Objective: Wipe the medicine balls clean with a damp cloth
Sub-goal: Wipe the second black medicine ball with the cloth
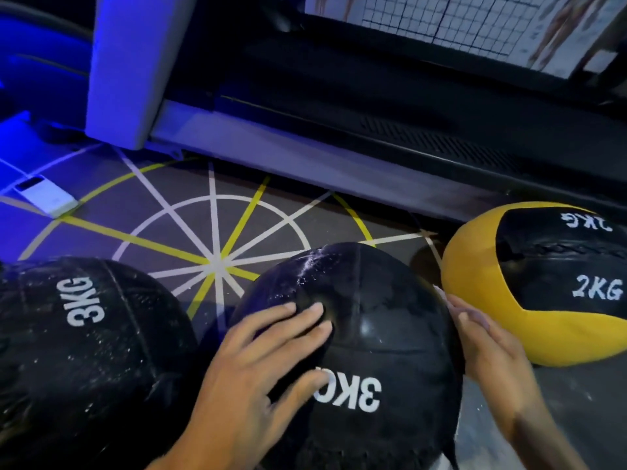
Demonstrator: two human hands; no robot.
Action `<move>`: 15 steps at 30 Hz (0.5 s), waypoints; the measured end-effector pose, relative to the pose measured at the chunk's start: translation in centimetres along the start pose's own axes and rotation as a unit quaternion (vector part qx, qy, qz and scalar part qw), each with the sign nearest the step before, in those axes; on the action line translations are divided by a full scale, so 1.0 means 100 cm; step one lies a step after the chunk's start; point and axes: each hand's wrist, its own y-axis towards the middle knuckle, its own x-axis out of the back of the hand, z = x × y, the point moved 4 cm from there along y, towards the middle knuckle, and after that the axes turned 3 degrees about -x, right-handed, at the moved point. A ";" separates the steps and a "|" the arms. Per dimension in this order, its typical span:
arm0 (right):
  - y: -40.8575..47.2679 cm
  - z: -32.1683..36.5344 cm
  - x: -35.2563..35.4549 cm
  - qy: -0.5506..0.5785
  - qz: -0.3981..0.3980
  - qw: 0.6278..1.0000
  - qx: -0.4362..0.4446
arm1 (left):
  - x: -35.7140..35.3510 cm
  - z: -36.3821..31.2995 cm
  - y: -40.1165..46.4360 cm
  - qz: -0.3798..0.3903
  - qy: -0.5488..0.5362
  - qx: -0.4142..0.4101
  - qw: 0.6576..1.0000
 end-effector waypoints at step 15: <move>0.061 0.113 -0.083 -0.442 0.163 0.863 0.182 | -0.016 -0.018 -0.007 -0.021 0.021 -0.047 0.998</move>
